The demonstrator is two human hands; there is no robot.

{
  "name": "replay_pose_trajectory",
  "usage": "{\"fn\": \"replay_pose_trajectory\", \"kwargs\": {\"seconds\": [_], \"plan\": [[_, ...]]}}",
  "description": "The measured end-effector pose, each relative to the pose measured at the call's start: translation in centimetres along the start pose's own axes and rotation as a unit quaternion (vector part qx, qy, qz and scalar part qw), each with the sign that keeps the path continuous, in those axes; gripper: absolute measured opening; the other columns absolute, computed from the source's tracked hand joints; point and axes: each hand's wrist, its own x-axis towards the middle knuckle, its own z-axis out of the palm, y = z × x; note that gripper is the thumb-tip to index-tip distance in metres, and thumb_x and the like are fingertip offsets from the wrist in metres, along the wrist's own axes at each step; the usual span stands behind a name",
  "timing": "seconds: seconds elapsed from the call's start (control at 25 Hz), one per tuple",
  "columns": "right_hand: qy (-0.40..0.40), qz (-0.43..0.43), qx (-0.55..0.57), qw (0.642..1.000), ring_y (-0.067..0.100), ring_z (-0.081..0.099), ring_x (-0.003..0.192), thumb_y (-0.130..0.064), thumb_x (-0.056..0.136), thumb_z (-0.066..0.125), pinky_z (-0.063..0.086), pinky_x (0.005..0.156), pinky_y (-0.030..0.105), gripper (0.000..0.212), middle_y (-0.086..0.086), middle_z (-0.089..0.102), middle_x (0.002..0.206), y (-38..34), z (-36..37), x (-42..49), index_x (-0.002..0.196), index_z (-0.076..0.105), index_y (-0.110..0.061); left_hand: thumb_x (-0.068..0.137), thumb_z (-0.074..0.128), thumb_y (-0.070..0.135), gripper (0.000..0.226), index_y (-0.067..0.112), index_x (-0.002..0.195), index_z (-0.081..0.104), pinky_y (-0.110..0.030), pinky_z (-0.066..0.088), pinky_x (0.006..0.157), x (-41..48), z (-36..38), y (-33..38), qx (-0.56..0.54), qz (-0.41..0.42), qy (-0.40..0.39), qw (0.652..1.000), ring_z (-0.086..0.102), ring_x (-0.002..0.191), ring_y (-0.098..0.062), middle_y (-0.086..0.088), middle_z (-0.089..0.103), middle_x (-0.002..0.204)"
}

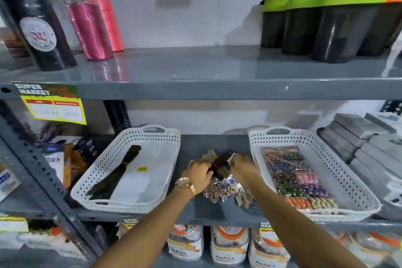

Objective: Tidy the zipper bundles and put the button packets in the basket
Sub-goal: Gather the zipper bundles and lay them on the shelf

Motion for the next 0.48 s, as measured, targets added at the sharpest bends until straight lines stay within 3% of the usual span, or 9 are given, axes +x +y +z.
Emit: {"fn": "replay_pose_trajectory", "kwargs": {"seconds": [0.12, 0.32, 0.48], "plan": [[-0.039, 0.056, -0.038, 0.997, 0.030, 0.058, 0.117, -0.025, 0.090, 0.057, 0.050, 0.095, 0.037, 0.040, 0.011, 0.062, 0.125, -0.6, 1.8, 2.3, 0.125, 0.055, -0.008, 0.091, 0.052, 0.037, 0.037, 0.012, 0.116, 0.061, -0.039, 0.050, 0.095, 2.1, 1.5, -1.0, 0.003, -0.027, -0.025, 0.999, 0.059, 0.114, -0.034, -0.014, 0.063, 0.125], [-0.057, 0.064, -0.025, 0.996, 0.029, 0.063, 0.108, -0.023, 0.082, 0.066, 0.053, 0.093, 0.042, 0.040, 0.010, 0.066, 0.115, -1.6, 1.9, 3.9, 0.118, 0.057, -0.008, 0.090, 0.055, 0.038, 0.053, 0.011, 0.135, 0.045, -0.049, 0.045, 0.103, 3.8, 3.0, -1.2, 0.007, -0.050, -0.032, 0.998, 0.052, 0.123, -0.038, -0.014, 0.051, 0.139], [-0.052, 0.057, 0.042, 0.996, 0.028, 0.067, 0.096, -0.009, 0.084, 0.060, 0.056, 0.088, 0.043, 0.021, 0.013, 0.069, 0.103, -1.3, 0.2, 3.6, 0.105, 0.059, -0.005, 0.081, 0.058, 0.041, 0.046, 0.018, 0.120, 0.053, -0.044, 0.047, 0.098, 4.2, 2.0, -1.0, -0.075, -0.062, 0.006, 0.995, 0.059, 0.113, -0.036, -0.011, 0.065, 0.118]]}}
